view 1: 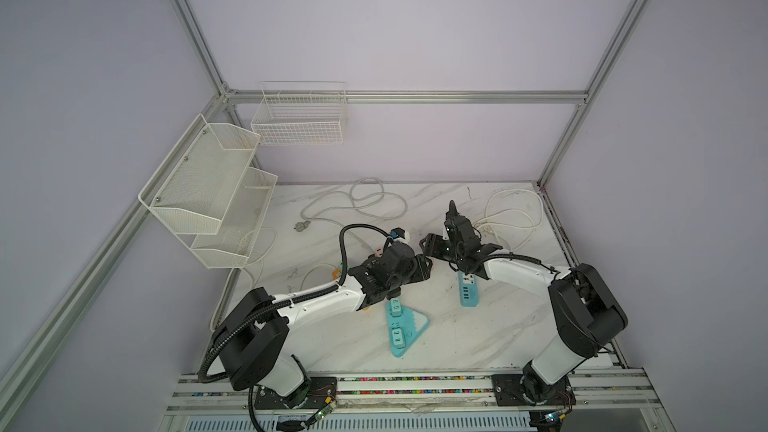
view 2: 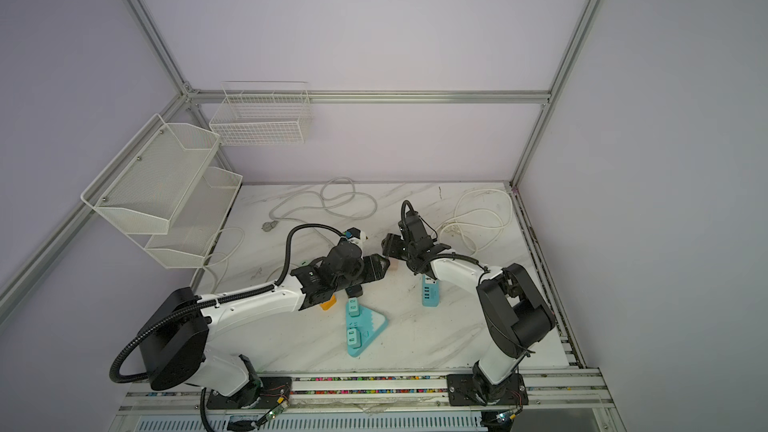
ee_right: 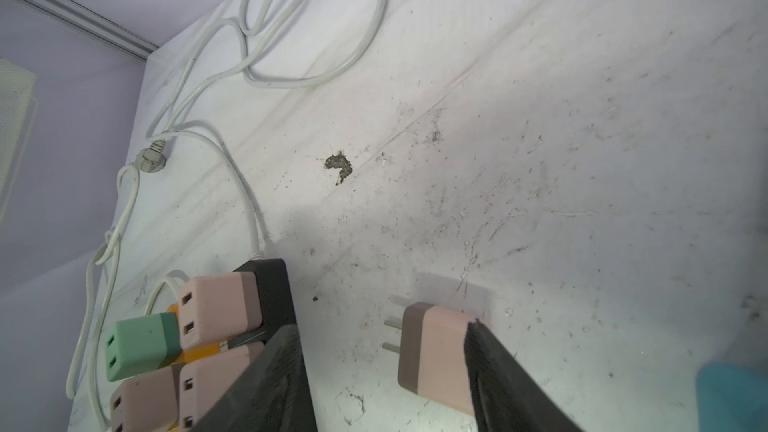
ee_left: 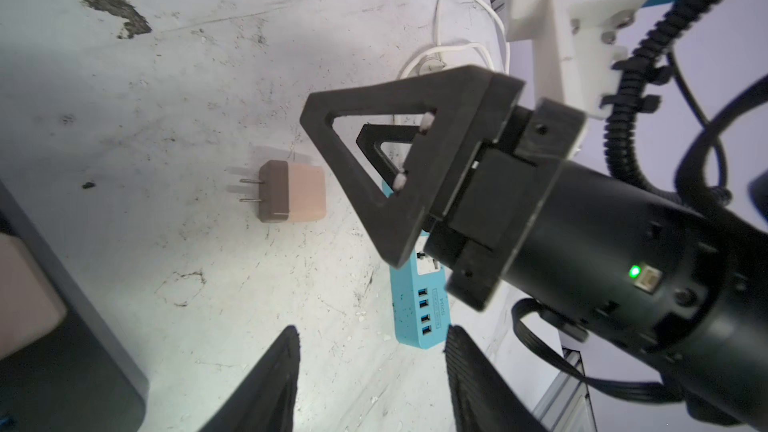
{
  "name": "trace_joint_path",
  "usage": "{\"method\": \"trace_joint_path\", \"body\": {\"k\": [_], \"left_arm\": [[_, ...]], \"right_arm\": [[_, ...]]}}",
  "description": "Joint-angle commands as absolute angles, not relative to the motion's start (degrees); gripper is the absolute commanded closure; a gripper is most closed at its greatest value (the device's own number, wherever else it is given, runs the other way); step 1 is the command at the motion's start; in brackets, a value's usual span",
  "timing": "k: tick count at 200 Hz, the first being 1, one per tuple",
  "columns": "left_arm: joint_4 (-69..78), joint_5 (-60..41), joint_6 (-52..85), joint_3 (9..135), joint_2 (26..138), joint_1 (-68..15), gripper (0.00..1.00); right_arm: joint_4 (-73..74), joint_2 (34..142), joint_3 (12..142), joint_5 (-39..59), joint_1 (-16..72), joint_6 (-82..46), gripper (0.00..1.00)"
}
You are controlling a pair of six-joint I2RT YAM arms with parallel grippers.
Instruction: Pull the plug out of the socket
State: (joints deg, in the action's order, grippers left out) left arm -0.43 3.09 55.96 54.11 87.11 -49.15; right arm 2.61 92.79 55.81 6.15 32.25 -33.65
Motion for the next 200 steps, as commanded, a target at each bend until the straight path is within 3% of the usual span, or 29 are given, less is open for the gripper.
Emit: {"method": "trace_joint_path", "body": {"k": [1,82,136,200], "left_arm": [[5.21,-0.88,58.33,53.13,89.39,-49.37,0.43],[13.94,-5.3,62.02,57.95,99.98,-53.46,0.43],[15.29,-6.48,62.84,64.39,108.06,-55.72,0.44],[15.03,-6.3,62.74,69.07,113.58,-55.98,0.44]], "right_arm": [[-2.5,87.66,57.13,4.29,32.01,-31.51,0.33],[-18.93,75.91,57.24,-2.76,26.43,-25.75,0.32],[-24.61,76.51,54.76,-7.42,23.74,-25.42,0.32],[-22.5,83.94,55.63,-5.75,21.74,-21.28,0.33]]}}
